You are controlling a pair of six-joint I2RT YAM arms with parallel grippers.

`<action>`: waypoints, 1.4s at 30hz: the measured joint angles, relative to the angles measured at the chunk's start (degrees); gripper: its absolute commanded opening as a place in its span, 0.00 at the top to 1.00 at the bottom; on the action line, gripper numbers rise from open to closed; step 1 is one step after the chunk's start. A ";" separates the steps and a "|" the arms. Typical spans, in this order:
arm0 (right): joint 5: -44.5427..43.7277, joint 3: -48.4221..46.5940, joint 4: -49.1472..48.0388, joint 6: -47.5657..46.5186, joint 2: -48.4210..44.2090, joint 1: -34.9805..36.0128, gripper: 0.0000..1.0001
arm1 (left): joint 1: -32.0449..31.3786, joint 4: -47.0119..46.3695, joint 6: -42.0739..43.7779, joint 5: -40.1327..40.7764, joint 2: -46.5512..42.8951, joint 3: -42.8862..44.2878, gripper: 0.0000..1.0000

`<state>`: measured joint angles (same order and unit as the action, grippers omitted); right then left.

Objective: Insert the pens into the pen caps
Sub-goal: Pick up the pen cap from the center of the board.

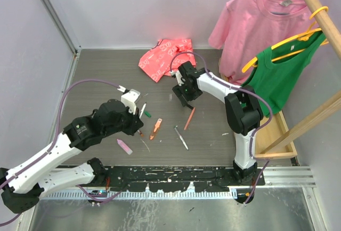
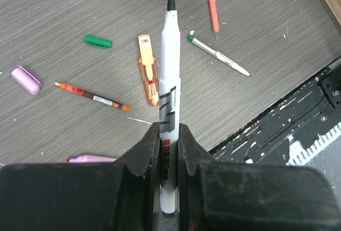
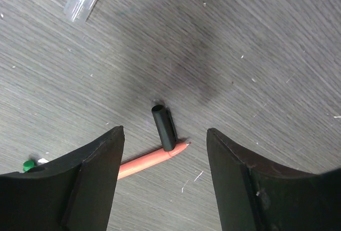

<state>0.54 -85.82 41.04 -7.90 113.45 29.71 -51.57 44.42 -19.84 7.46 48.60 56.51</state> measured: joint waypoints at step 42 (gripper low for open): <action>1.49 -4.04 2.67 -3.04 6.71 -0.59 0.94 | 0.07 0.52 1.01 7.34 1.81 -0.09 1.00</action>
<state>2.02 -89.86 43.70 -10.94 120.16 29.12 -51.51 44.95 -18.83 14.81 50.41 56.42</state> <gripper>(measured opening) 0.201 0.110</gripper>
